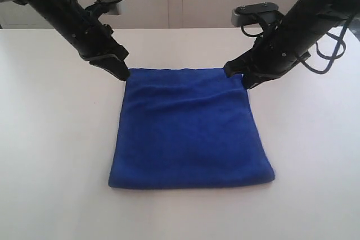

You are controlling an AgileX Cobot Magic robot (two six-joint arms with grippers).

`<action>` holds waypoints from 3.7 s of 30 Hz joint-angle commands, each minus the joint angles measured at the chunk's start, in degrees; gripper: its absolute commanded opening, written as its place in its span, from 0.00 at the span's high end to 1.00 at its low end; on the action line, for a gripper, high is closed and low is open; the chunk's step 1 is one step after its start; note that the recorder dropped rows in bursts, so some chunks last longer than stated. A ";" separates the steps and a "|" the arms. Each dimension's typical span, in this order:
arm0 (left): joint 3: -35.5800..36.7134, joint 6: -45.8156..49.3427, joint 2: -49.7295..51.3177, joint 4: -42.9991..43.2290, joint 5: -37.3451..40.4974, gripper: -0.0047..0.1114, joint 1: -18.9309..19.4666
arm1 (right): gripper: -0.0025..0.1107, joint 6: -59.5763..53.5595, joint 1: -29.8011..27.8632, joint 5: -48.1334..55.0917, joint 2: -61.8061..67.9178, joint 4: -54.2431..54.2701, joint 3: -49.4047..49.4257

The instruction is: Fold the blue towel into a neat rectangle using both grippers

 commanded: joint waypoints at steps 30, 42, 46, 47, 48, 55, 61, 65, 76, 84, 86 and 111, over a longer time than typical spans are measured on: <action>37.67 -12.77 -11.14 5.64 -19.36 0.96 -14.08 | 0.98 5.65 3.85 -7.29 -5.49 0.29 24.32; 39.66 -12.35 -14.74 7.53 -23.98 0.96 -13.98 | 0.98 7.38 3.85 -8.74 -6.30 -0.36 24.73; 38.67 3.18 -19.81 10.80 -20.73 0.96 -13.98 | 0.98 -6.48 3.85 -8.63 -12.67 -0.36 24.73; 38.67 7.71 -20.35 10.80 -19.71 0.96 -13.98 | 0.98 -9.60 3.85 -8.63 -13.25 -0.36 24.73; 38.67 10.94 -20.59 10.80 -18.98 0.96 -13.98 | 0.98 -13.86 3.85 -8.63 -13.85 -0.36 24.73; 38.78 24.19 -19.67 9.31 -13.51 0.96 -13.98 | 0.91 -31.61 3.94 -3.15 -13.10 0.06 25.21; 38.78 27.34 -17.01 8.47 -13.00 0.96 -13.98 | 0.70 -45.25 3.94 -2.73 -12.16 0.04 27.81; 38.78 31.17 -16.02 8.47 -13.00 0.84 -13.98 | 0.61 -50.79 3.94 -4.64 -12.06 0.04 29.98; 38.78 34.23 -12.95 8.23 -12.60 0.65 -13.98 | 0.60 -52.23 3.94 -9.41 -11.69 0.59 31.61; 40.30 36.38 -12.82 8.23 -14.53 0.65 -13.98 | 0.60 -55.69 3.94 -9.78 -9.27 2.85 31.61; 41.06 36.79 -12.82 8.23 -16.05 0.65 -13.98 | 0.60 -55.69 3.94 -9.91 -8.89 3.05 31.61; 42.20 38.55 -12.82 8.23 -18.18 0.96 -13.98 | 0.96 -55.69 3.94 -10.35 -5.76 4.33 31.61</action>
